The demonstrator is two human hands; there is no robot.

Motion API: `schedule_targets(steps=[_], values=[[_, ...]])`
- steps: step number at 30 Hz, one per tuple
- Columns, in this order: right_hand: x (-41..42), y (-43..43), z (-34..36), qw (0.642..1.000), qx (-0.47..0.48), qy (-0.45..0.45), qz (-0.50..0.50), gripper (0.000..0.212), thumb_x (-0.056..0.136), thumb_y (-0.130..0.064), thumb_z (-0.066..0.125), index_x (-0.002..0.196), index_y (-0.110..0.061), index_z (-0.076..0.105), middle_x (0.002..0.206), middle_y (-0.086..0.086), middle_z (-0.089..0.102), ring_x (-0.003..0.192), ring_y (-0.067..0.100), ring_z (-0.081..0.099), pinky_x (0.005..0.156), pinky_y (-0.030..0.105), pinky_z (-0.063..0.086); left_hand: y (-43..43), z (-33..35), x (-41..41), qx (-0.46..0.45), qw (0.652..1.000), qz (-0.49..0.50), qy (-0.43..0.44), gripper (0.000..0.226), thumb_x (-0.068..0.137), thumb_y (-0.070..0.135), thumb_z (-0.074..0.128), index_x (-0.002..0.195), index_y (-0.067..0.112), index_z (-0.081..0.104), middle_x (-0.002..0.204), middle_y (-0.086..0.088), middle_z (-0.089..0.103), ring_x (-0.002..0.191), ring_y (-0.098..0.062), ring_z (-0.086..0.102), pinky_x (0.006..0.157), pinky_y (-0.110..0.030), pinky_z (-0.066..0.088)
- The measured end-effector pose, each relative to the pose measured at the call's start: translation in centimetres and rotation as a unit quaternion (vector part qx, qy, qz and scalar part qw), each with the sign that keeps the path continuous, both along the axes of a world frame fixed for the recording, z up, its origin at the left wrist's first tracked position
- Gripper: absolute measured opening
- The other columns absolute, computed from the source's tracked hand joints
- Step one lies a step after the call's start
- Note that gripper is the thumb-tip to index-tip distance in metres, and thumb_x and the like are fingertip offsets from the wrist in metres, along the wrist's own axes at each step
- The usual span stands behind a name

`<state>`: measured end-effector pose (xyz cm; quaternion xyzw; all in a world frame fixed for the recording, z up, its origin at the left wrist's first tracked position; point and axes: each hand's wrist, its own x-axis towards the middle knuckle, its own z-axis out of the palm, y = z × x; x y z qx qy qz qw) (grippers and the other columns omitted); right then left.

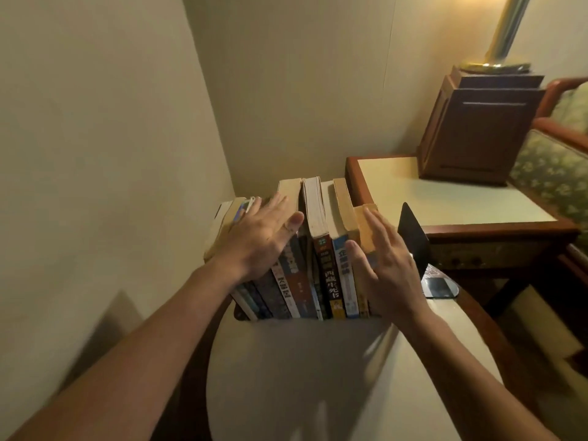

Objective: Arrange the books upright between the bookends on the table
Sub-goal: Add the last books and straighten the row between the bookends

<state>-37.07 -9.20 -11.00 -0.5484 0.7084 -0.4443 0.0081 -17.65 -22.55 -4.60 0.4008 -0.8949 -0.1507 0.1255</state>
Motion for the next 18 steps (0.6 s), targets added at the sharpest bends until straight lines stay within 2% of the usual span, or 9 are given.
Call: schedule_targets(steps=[2, 5, 7, 9, 11, 15, 18], values=[[0.4, -0.3, 1.1, 1.0, 0.007, 0.013, 0.023, 0.069, 0.095, -0.07, 0.029, 0.156, -0.04, 0.018, 0.166, -0.002, 0.016, 0.15, 0.024, 0.024, 0.11, 0.057, 0.034, -0.4, -0.4, 1.4, -0.041, 0.996, 0.065, 0.035, 0.083, 0.092, 0.077, 0.005, 0.159, 0.032, 0.02, 0.167, 0.009, 0.013, 0.155, -0.02, 0.007, 0.124, -0.05, 0.006], [1.4, -0.8, 1.7, 0.996, 0.037, 0.06, 0.053, 0.06, 0.096, -0.068, 0.028, 0.147, -0.038, 0.033, 0.164, 0.0, 0.024, 0.145, 0.028, 0.034, 0.11, 0.065, 0.033, -0.7, -1.6, 3.4, -0.019, 0.988, 0.146, 0.053, 0.073, 0.097, 0.071, 0.009, 0.158, 0.033, 0.025, 0.167, 0.006, 0.018, 0.155, -0.024, 0.011, 0.123, -0.05, 0.01], [1.8, -1.0, 1.7, 0.995, 0.036, 0.077, 0.052, 0.058, 0.095, -0.069, 0.03, 0.142, -0.035, 0.038, 0.162, 0.001, 0.029, 0.144, 0.028, 0.036, 0.111, 0.066, 0.032, -0.3, -2.0, 3.9, 0.003, 0.989, 0.146, 0.028, 0.068, 0.101, 0.066, 0.017, 0.159, 0.031, 0.022, 0.168, 0.008, 0.013, 0.155, -0.021, 0.006, 0.122, -0.048, 0.014], [1.8, -1.1, 1.6, 0.995, 0.033, 0.085, 0.049, 0.058, 0.094, -0.069, 0.033, 0.141, -0.035, 0.038, 0.161, 0.001, 0.032, 0.145, 0.028, 0.036, 0.111, 0.067, 0.031, 0.0, -1.7, 4.0, 0.009, 0.989, 0.141, 0.042, 0.066, 0.102, 0.063, 0.026, 0.159, 0.029, 0.025, 0.168, 0.009, 0.013, 0.155, -0.019, 0.006, 0.122, -0.047, 0.015], [1.9, -1.2, 1.4, 0.995, 0.031, 0.089, 0.044, 0.057, 0.093, -0.069, 0.036, 0.14, -0.036, 0.036, 0.158, 0.003, 0.036, 0.145, 0.029, 0.037, 0.109, 0.068, 0.033, 0.2, -1.3, 3.9, 0.006, 0.991, 0.126, 0.051, 0.064, 0.101, 0.062, 0.03, 0.158, 0.034, 0.025, 0.168, 0.009, 0.013, 0.155, -0.02, 0.006, 0.122, -0.049, 0.016], [2.4, -1.8, 0.5, 0.995, 0.023, 0.092, 0.029, 0.055, 0.094, -0.067, 0.042, 0.139, -0.037, 0.036, 0.156, 0.005, 0.04, 0.142, 0.028, 0.041, 0.105, 0.067, 0.036, 0.3, -1.5, 3.9, -0.003, 0.994, 0.109, 0.023, 0.06, 0.102, 0.06, 0.032, 0.158, 0.042, 0.021, 0.168, 0.007, 0.01, 0.156, -0.022, 0.0, 0.121, -0.054, 0.015], [1.9, -1.9, 0.5, 0.996, 0.027, 0.085, 0.025, 0.06, 0.092, -0.072, 0.039, 0.142, -0.039, 0.035, 0.159, 0.002, 0.035, 0.143, 0.027, 0.04, 0.109, 0.066, 0.034, 0.2, -1.1, 4.0, 0.013, 0.995, 0.096, 0.021, 0.061, 0.101, 0.062, 0.029, 0.158, 0.043, 0.017, 0.168, 0.008, 0.011, 0.155, -0.023, -0.002, 0.121, -0.056, 0.014]])
